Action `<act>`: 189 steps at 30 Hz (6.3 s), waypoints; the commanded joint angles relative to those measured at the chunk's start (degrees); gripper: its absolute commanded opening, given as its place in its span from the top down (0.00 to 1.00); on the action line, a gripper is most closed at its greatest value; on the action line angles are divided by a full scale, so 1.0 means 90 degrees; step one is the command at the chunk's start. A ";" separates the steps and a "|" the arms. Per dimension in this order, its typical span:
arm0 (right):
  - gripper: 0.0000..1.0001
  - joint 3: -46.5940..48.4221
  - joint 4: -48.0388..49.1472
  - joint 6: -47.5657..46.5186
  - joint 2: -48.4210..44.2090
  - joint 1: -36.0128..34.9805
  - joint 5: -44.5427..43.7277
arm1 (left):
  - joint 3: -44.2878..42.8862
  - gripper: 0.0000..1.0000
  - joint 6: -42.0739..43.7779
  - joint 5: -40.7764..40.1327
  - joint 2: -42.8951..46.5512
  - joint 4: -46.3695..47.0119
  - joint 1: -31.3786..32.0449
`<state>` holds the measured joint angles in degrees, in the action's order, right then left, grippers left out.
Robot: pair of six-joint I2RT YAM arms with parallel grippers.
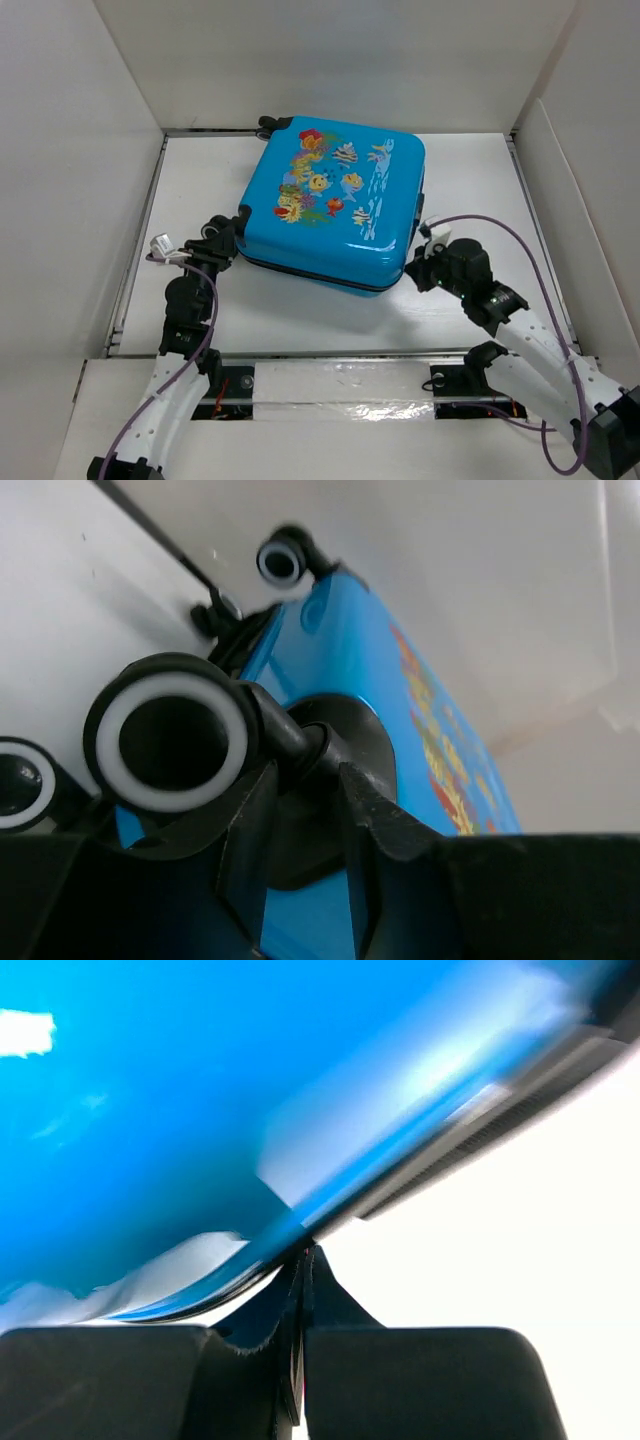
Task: Pack the luggage
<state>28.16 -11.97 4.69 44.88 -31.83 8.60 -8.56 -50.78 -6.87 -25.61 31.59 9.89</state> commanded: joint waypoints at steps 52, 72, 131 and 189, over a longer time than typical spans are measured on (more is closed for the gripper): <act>0.55 -0.1586 0.3662 0.0544 -0.0485 -0.1394 -0.2157 | -0.1178 0.92 0.2820 -0.0604 -0.4439 0.1626 0.6021; 1.00 -0.2201 0.5207 0.1060 -0.0455 -0.1560 -0.2089 | -0.1861 0.96 0.2489 -0.1160 -0.5621 0.2446 0.5678; 1.00 -0.0395 0.3488 0.1696 0.1312 -0.4403 -0.3016 | -0.4898 0.16 0.0730 0.1428 -0.4106 -0.2641 -0.1459; 1.00 0.1773 0.4075 0.0905 0.3989 -0.4275 -0.1873 | -0.0388 1.00 0.0027 0.1458 -0.0859 -0.0315 0.1225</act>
<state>41.10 24.08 15.55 82.63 -70.11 -8.69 -13.17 -59.59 5.80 -40.99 36.36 21.43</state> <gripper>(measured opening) 0.008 0.546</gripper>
